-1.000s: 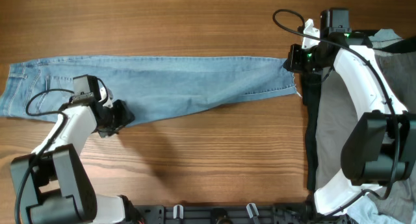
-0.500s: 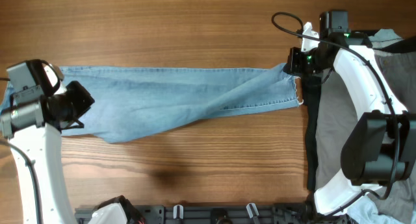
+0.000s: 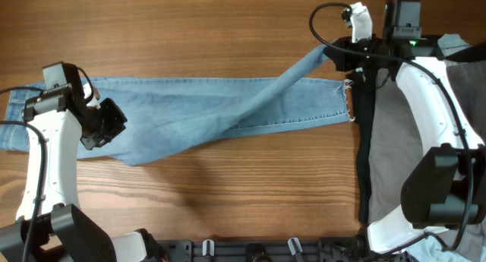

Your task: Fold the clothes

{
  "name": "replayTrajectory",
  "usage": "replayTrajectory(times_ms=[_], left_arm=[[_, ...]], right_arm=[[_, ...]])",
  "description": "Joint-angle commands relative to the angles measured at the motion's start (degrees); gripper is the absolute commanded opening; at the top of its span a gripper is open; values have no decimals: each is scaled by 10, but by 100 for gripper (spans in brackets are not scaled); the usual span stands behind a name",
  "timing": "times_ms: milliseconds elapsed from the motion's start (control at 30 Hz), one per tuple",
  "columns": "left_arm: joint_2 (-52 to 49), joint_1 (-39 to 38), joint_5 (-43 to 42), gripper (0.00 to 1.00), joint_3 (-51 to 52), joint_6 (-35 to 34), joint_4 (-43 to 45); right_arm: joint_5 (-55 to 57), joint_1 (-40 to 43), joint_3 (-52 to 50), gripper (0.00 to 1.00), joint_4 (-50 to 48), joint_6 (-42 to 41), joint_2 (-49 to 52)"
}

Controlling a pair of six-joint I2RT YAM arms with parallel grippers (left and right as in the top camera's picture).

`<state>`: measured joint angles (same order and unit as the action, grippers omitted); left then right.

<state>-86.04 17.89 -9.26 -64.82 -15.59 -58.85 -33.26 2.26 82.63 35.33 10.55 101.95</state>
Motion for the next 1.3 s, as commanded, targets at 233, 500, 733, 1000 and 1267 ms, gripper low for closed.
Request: replayTrajectory(times_ms=[233,500,733,1000,1267], left_arm=[[-2,10,3,29,4,3,21],[-2,12,3,33,4,3,24],[-2,12,3,47,4,3,24],[-2,12,-1,48,4,14,29],[-55,-17,-56,53,4,102,69]], right_arm=[[-341,-150,25,6,-516,-335,-144],[87,-26,24,4,3,2,-43],[146,50,24,32,141,-11,82],[151,56,10,71,182,-61,92],[139,55,0,84,189,-93,93]])
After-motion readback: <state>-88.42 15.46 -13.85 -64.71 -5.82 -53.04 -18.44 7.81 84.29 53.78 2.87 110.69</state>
